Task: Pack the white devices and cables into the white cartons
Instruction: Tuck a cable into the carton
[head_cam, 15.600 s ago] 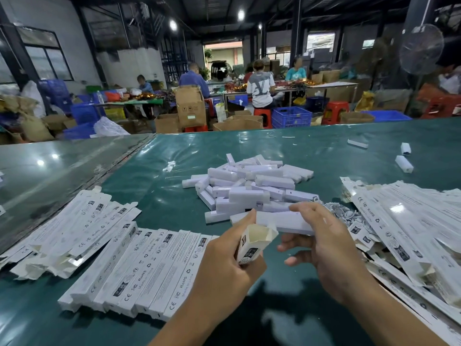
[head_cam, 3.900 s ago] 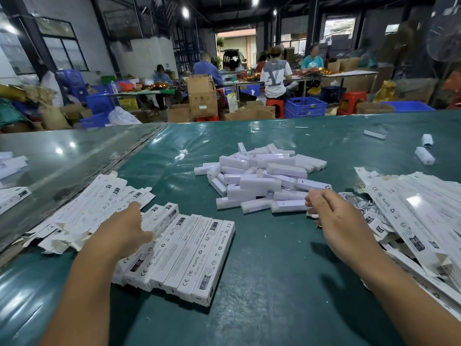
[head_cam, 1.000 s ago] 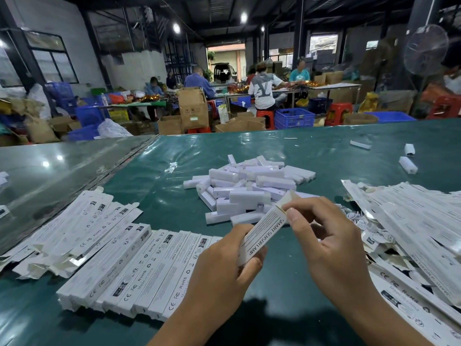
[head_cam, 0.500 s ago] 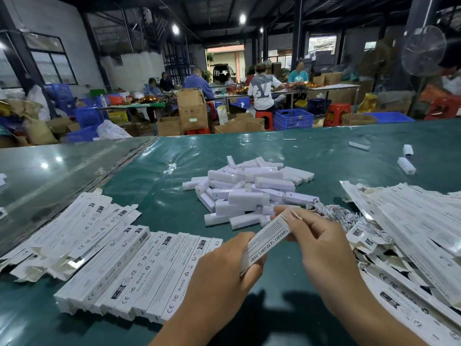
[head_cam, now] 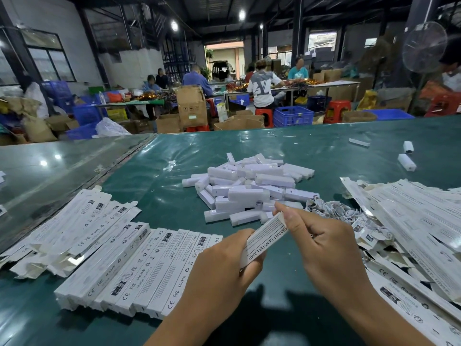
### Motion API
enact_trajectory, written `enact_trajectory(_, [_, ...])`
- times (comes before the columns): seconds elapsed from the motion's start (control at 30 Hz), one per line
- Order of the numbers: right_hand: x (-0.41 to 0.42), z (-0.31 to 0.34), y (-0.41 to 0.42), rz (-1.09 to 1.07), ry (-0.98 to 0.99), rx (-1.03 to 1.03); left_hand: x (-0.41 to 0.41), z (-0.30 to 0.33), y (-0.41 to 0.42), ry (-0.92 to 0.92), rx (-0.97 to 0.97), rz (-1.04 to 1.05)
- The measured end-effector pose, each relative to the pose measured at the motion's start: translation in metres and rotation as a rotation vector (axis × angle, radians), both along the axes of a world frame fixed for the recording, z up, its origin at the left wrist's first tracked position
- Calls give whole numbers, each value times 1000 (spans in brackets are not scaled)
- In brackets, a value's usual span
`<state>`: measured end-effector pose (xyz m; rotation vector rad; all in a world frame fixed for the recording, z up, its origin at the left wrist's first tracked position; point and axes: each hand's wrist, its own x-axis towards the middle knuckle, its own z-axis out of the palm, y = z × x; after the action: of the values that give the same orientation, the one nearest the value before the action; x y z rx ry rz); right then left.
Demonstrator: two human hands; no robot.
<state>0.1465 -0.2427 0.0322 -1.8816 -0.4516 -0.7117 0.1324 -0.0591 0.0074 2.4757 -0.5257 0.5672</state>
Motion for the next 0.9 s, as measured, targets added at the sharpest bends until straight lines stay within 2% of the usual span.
enact_trajectory(0.13, [1,4,-3,21,49,19,0,0,-2,-2,-6,-9])
enact_trajectory(0.57, [-1,-4,2,-50,-9,13,-3,4,-3,-9,-9,26])
enact_trajectory(0.67, [1,-2,-2,14,11,41,-4,6,-3,-9,-18,10])
enact_trajectory(0.8, [6,-1,-8,145,-65,-78,-5,9,-3,-7,-33,-30])
enact_trajectory(0.9, [9,-5,-11,233,-21,-70,-9,11,-3,7,-16,-66])
